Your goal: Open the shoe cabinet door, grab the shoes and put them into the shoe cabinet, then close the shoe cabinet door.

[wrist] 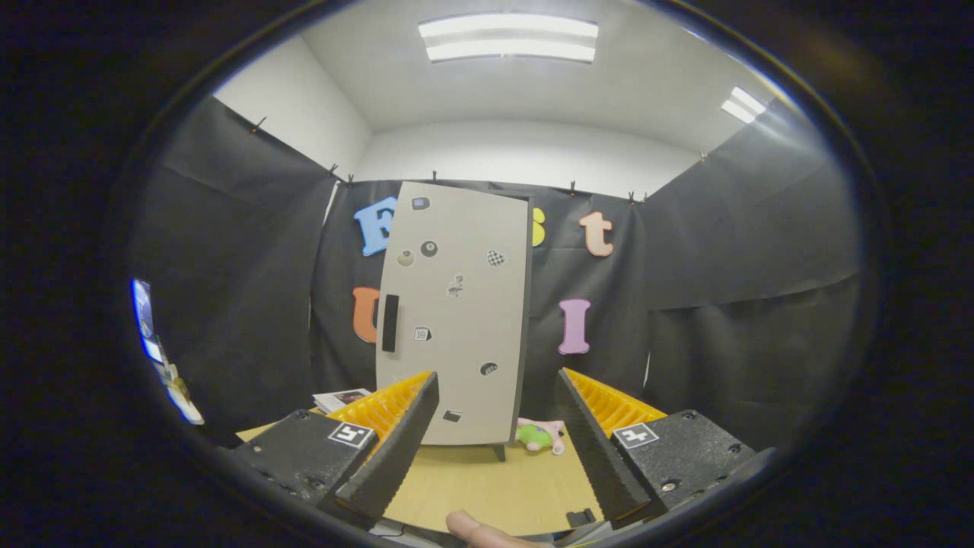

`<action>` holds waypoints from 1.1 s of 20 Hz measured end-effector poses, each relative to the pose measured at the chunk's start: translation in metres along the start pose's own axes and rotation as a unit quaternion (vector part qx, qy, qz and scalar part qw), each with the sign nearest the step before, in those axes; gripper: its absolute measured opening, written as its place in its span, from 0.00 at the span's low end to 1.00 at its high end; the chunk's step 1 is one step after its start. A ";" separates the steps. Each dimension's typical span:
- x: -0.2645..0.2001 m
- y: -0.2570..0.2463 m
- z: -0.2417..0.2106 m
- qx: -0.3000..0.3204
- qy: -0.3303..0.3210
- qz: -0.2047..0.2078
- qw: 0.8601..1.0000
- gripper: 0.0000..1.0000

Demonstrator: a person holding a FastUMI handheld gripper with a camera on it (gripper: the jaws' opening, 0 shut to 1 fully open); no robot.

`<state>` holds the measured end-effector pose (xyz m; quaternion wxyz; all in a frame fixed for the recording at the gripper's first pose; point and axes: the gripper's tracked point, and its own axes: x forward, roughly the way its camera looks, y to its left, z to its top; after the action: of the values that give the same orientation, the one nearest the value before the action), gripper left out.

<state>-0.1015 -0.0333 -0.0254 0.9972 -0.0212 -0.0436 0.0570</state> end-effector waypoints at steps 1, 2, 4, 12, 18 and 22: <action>0.000 0.000 -0.001 0.001 0.001 0.003 1.000 0.99; 0.000 -0.002 -0.003 0.005 0.003 0.003 1.000 0.99; -0.001 -0.007 -0.005 0.013 0.005 0.002 1.000 1.00; 0.000 -0.026 -0.012 0.043 0.007 -0.010 0.999 0.99; 0.002 -0.023 -0.021 0.064 0.019 -0.006 0.998 0.99; 0.002 -0.015 -0.023 0.053 0.019 0.001 0.998 0.99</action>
<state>-0.0962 -0.0488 -0.0470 0.9975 0.0306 -0.0211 0.0596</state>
